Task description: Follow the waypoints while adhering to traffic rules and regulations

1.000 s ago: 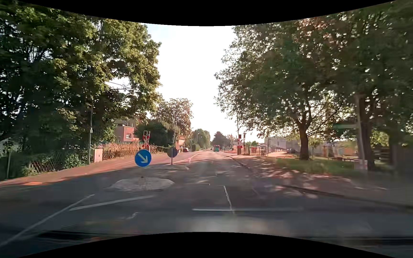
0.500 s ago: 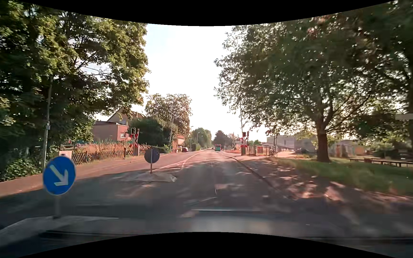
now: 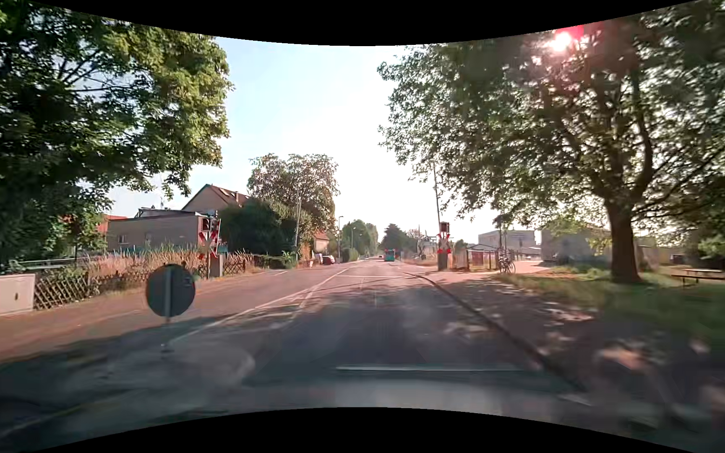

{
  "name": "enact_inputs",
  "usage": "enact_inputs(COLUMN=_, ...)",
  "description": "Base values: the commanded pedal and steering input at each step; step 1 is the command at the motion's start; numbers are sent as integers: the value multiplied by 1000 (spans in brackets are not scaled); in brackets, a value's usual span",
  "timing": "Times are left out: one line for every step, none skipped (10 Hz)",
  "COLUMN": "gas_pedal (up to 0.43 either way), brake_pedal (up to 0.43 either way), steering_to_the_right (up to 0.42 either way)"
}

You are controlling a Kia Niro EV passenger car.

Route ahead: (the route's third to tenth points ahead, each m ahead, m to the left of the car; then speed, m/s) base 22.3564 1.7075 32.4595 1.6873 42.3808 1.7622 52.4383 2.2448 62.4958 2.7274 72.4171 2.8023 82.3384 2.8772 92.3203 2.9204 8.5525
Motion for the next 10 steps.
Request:
enact_inputs(gas_pedal=189, brake_pedal=0, steering_to_the_right=-36)
enact_inputs(gas_pedal=189, brake_pedal=0, steering_to_the_right=-38)
enact_inputs(gas_pedal=189, brake_pedal=0, steering_to_the_right=-38)
enact_inputs(gas_pedal=189, brake_pedal=0, steering_to_the_right=-38)
enact_inputs(gas_pedal=189, brake_pedal=0, steering_to_the_right=-38)
enact_inputs(gas_pedal=189, brake_pedal=0, steering_to_the_right=-37)
enact_inputs(gas_pedal=189, brake_pedal=0, steering_to_the_right=-36)
enact_inputs(gas_pedal=189, brake_pedal=0, steering_to_the_right=-35)
enact_inputs(gas_pedal=189, brake_pedal=0, steering_to_the_right=-32)
enact_inputs(gas_pedal=189, brake_pedal=0, steering_to_the_right=-24)
